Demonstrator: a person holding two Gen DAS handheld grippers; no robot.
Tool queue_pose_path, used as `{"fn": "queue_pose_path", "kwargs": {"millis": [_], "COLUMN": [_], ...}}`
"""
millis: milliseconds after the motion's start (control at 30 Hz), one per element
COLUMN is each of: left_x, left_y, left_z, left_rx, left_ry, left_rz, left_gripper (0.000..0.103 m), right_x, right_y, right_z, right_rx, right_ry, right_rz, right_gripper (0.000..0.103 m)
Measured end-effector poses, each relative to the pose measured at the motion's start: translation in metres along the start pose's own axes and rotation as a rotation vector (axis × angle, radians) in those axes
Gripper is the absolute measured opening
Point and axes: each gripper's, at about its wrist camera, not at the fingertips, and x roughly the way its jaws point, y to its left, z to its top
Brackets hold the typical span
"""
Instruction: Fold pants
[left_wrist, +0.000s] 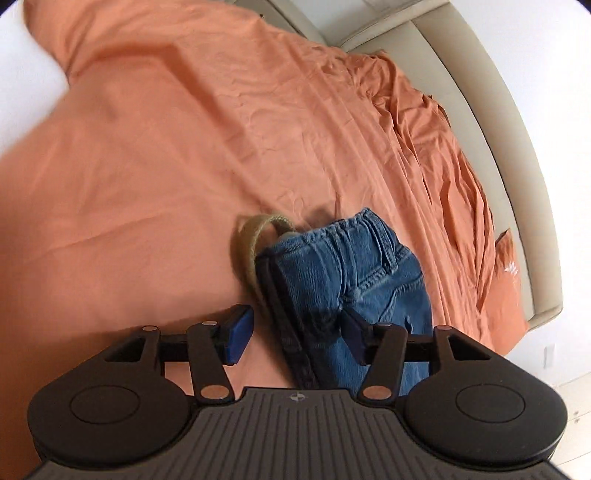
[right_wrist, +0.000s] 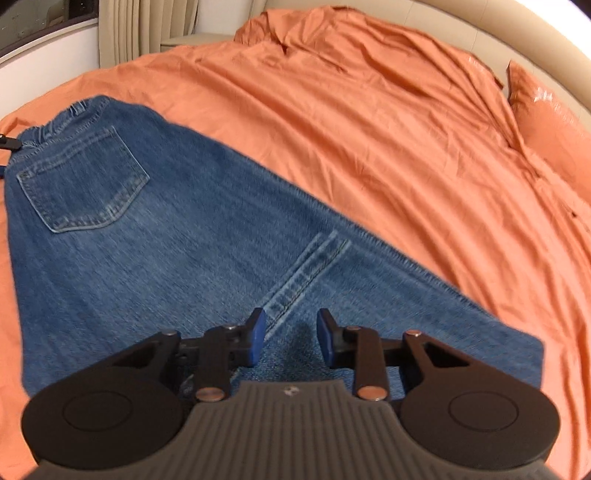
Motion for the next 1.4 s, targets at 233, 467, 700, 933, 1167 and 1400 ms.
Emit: {"fn": "queue_pose_path", "kwargs": {"millis": [233, 467, 700, 933, 1167, 1400], "left_x": [0.028, 0.029, -0.016, -0.050, -0.021, 0.044], "left_y": [-0.004, -0.020, -0.079, -0.188, -0.310, -0.341], "left_z": [0.006, -0.001, -0.015, -0.069, -0.185, -0.305], "left_rx": [0.010, 0.037, 0.224, 0.567, 1.000, 1.253], "left_ry": [-0.005, -0.072, -0.181, -0.277, -0.290, -0.129], "left_rz": [0.067, 0.147, 0.115, 0.093, 0.153, 0.182], "left_gripper": [0.057, 0.033, 0.023, 0.023, 0.023, 0.025], "right_x": [0.020, 0.021, 0.001, -0.041, -0.091, -0.105], "right_y": [-0.010, -0.015, -0.023, -0.049, -0.073, -0.109], "right_z": [-0.007, -0.011, -0.011, -0.024, -0.059, -0.106], "right_rx": [0.056, 0.080, 0.097, 0.178, 0.290, 0.439], "right_ry": [-0.002, -0.021, -0.045, -0.079, -0.173, -0.197], "right_rz": [0.044, 0.063, 0.053, 0.071, 0.083, 0.084], "right_gripper": [0.027, 0.027, 0.027, 0.027, 0.027, 0.027]}}
